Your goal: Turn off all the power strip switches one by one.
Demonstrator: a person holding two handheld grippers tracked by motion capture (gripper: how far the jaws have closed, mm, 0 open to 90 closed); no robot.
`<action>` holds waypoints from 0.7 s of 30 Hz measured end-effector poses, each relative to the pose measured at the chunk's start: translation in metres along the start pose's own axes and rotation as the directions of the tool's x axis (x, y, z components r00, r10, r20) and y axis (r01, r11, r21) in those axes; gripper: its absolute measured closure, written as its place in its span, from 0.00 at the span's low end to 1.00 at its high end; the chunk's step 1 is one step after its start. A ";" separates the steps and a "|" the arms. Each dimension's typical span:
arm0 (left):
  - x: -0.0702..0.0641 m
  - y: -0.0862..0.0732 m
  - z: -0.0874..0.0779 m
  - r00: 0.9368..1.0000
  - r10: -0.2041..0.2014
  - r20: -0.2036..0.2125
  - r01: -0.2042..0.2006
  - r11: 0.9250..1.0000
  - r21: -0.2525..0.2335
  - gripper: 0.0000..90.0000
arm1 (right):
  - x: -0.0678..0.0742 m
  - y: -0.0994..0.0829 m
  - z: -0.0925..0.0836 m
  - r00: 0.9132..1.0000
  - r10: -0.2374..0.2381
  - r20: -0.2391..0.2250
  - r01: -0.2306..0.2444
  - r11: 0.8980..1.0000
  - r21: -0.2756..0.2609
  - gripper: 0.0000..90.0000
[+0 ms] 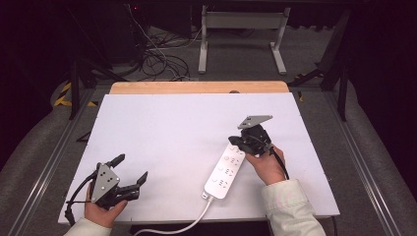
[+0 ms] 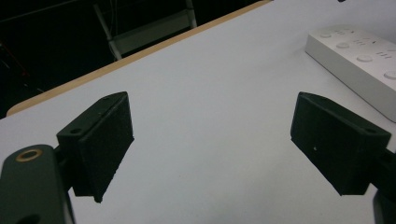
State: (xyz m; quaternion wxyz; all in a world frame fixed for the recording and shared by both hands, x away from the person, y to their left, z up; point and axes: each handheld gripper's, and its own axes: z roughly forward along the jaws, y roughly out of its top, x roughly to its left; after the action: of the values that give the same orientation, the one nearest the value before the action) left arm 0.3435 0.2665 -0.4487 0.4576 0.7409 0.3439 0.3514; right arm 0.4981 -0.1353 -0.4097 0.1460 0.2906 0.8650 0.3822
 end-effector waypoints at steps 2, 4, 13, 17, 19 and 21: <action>0.000 0.000 0.000 1.000 -0.003 0.001 0.003 1.000 -0.003 0.15 | 0.002 0.001 -0.004 1.000 -0.007 0.006 0.007 1.000 -0.018 1.00; 0.000 0.000 0.000 1.000 -0.005 0.000 0.005 1.000 -0.004 0.15 | 0.005 0.002 -0.010 1.000 -0.022 0.010 0.022 0.999 -0.039 0.87; 0.001 0.001 0.002 1.000 0.001 0.004 -0.001 1.000 -0.003 0.15 | 0.013 -0.002 -0.036 0.999 -0.049 0.015 0.050 0.990 -0.134 0.41; 0.000 0.001 0.001 1.000 -0.008 0.009 0.008 1.000 -0.008 0.15 | 0.016 -0.007 -0.051 0.999 -0.052 -0.016 0.048 0.985 -0.164 0.22; 0.000 0.001 0.001 1.000 -0.011 0.009 0.011 1.000 -0.010 0.15 | 0.017 -0.011 -0.057 0.998 -0.055 -0.022 0.050 0.982 -0.181 0.16; 0.001 0.001 0.001 1.000 -0.008 0.008 0.008 1.000 -0.010 0.15 | 0.018 -0.018 -0.062 0.999 -0.050 -0.021 0.045 0.978 -0.202 0.13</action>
State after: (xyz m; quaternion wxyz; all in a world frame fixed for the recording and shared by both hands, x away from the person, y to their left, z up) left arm 0.3450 0.2663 -0.4481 0.4641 0.7385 0.3431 0.3485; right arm 0.4478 -0.1700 -0.3819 0.1724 0.2488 0.8304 0.4678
